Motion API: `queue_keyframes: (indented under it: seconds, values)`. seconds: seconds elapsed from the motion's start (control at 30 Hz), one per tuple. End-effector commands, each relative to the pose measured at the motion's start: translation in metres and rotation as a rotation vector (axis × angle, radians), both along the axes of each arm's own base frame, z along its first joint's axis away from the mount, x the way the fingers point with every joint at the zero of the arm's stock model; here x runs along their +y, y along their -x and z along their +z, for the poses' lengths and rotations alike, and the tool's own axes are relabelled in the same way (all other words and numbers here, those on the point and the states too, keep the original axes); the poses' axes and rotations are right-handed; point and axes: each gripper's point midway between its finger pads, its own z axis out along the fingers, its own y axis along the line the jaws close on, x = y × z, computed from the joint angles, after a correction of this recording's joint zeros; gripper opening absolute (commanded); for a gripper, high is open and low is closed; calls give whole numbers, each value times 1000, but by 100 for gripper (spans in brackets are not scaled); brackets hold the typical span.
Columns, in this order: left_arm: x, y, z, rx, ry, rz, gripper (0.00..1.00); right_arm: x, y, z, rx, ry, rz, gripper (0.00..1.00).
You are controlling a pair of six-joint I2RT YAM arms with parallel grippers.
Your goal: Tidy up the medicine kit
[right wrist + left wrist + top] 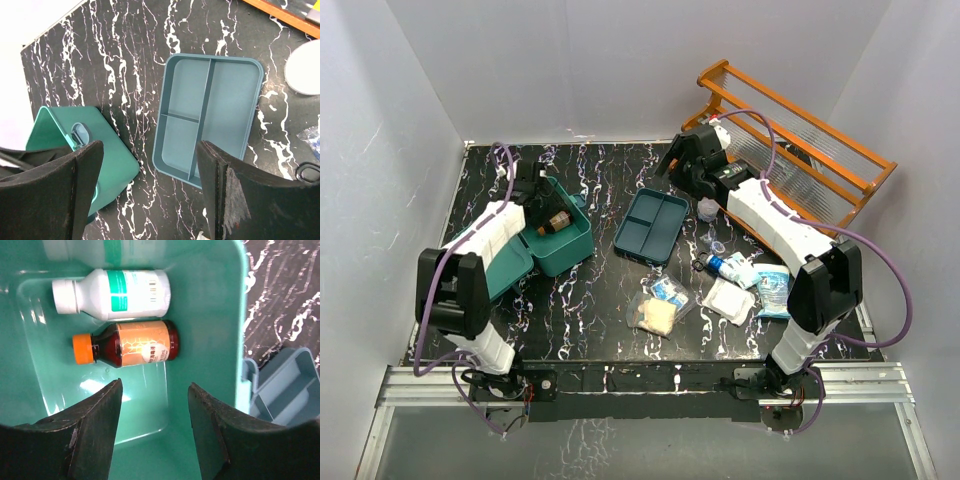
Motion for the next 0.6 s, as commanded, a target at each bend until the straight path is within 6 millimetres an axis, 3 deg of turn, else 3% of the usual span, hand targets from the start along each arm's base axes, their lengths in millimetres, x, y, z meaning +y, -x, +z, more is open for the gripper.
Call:
queue_keyframes:
  seconds: [0.0,0.17,0.23,0.4,0.57]
  values:
    - [7,13,47,-88,-54,-78,55,-8,2,32,-93,-13,-6,74]
    - [-32,25,74,-159,40,-358,62,-14,10,21,-60,35,17,74]
    - [-47,35,73,-149,96,-447,63,-14,16,15,-43,36,39,74]
    - [-78,59,73,-164,199,-639,77,-16,32,-5,-9,74,102,76]
    - [-93,73,65,-115,187,-721,87,-25,50,-32,49,134,146,80]
